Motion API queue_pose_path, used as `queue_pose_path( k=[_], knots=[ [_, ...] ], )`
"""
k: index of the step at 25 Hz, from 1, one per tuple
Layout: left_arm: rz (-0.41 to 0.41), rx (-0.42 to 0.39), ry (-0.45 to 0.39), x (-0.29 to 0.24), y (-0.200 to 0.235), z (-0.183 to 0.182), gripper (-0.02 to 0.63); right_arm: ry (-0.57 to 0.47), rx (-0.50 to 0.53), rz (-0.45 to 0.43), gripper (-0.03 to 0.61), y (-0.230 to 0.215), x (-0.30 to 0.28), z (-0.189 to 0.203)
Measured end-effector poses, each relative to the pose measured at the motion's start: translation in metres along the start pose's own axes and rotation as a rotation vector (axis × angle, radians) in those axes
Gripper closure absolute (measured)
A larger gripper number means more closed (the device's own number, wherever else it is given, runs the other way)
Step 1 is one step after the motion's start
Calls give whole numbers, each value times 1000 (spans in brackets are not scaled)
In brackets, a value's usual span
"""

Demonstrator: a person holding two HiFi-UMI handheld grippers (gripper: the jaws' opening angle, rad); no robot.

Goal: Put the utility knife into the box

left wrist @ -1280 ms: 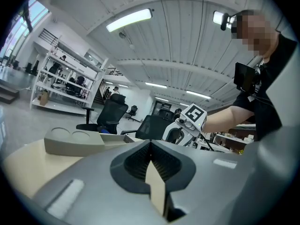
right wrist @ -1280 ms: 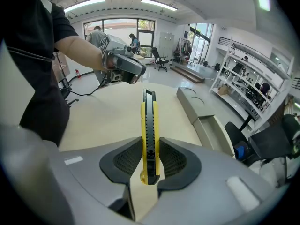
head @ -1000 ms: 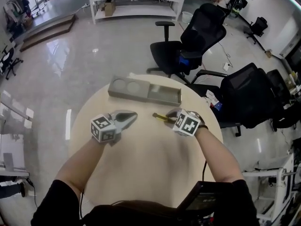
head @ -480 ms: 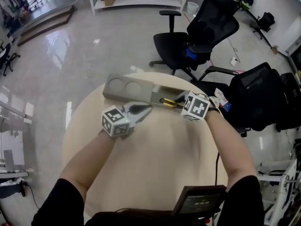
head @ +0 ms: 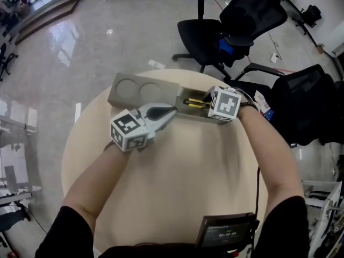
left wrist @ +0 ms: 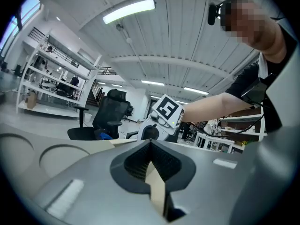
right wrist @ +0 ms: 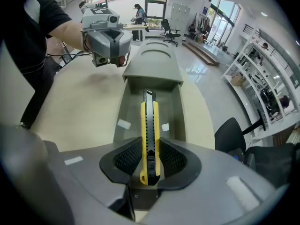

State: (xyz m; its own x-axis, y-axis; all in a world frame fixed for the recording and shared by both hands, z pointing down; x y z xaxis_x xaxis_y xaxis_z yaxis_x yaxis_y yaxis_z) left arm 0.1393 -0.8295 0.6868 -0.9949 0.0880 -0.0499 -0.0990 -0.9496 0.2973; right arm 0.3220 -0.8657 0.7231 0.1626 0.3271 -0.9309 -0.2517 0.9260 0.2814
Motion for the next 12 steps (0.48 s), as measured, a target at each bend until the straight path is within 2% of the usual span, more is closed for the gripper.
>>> queue_pose_path(
  k=[6,12],
  knots=[
    [-14,1,-22,3,7,0,615,4,9,-23,448,-1,-20,-7],
    [7,17,-48,3,8,2,615,-31,-33,-36,442,-1,-25,-11]
  ],
)
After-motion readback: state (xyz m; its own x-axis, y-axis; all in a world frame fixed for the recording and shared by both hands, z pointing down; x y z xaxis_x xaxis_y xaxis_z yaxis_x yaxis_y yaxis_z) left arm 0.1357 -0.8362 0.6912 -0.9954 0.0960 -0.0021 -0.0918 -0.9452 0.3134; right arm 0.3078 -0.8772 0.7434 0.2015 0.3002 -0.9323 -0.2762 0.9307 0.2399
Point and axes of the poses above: the fingertips, and each gripper's own axes: x backward along the fingers, y to its left, z out of its underside, the point moved 7 cm from there along x, backward along the fingers, and after that the axes turned 12 degrees about z, right-handed, at the moved point
